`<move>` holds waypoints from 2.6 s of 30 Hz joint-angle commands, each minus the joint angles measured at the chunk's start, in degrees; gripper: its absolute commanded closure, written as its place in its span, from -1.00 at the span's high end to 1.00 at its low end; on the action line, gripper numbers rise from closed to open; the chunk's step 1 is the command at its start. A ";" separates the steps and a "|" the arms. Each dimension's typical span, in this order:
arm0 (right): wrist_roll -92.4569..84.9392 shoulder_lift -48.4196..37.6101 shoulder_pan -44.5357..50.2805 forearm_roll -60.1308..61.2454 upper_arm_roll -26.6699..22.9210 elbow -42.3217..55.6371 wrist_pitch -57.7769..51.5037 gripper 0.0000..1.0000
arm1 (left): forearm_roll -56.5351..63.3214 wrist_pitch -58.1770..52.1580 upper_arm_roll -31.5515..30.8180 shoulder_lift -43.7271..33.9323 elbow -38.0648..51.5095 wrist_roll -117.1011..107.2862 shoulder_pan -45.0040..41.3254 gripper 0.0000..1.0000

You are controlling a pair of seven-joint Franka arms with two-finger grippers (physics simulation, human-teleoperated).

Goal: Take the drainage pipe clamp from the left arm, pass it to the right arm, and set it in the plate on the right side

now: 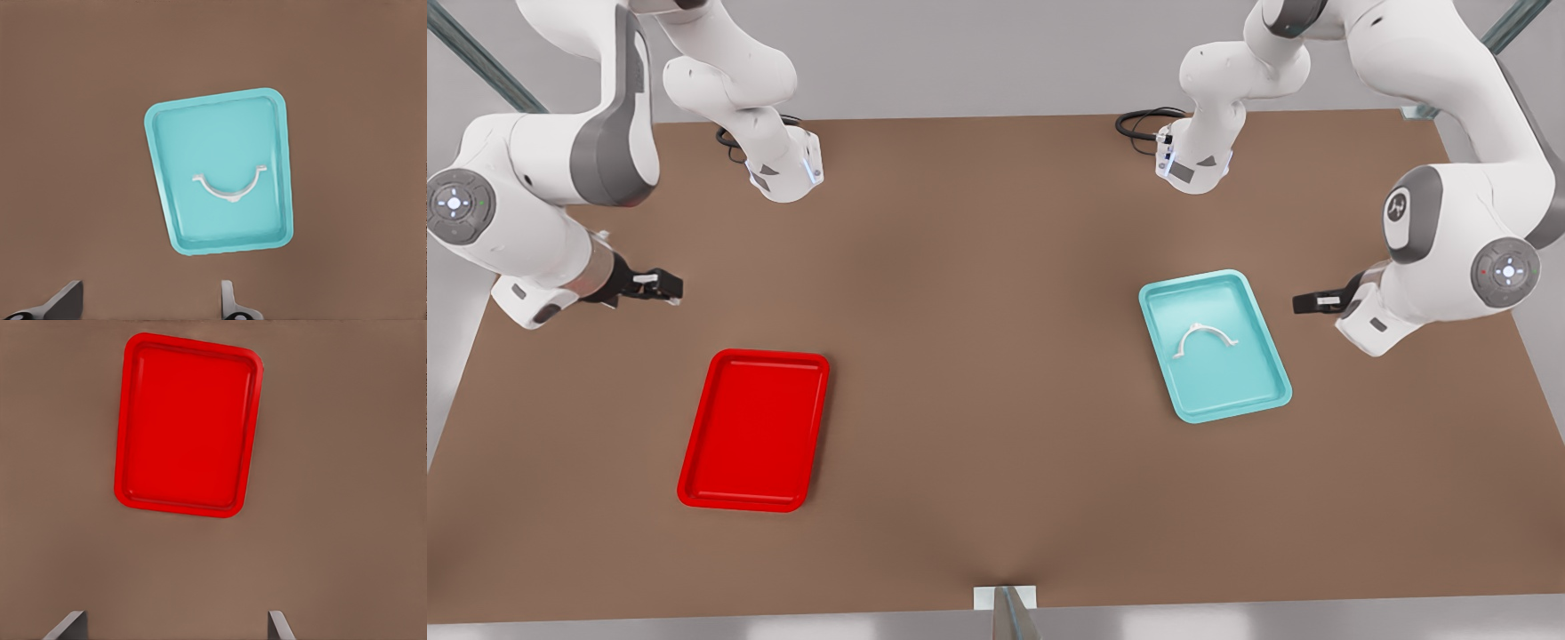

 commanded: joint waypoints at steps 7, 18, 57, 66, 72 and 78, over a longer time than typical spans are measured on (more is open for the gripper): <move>-1.76 -0.04 0.15 0.17 -0.03 -0.72 3.15 1.00 | -0.26 34.27 2.74 0.88 -28.84 -25.04 0.28 1.00; -1.76 -0.48 0.15 0.26 0.05 -2.03 3.15 1.00 | -14.67 69.97 4.33 3.35 -48.62 -31.02 -0.07 1.00; -1.67 -0.13 0.15 0.26 0.05 -4.50 3.15 1.00 | -12.12 66.27 4.41 6.95 -51.96 -41.66 -2.53 -0.09; -1.67 0.05 0.15 0.26 0.05 -4.85 3.50 1.00 | -12.12 66.27 4.41 7.21 -51.87 -41.66 -2.53 -0.18; -1.67 -0.04 0.15 0.34 0.05 -4.94 3.41 1.00 | -12.21 65.22 4.41 7.13 -51.70 -41.75 -2.53 -0.57; -1.67 0.05 0.15 0.26 0.05 -4.94 3.41 1.00 | -12.12 62.67 4.41 6.16 -50.73 -41.66 -2.62 -0.57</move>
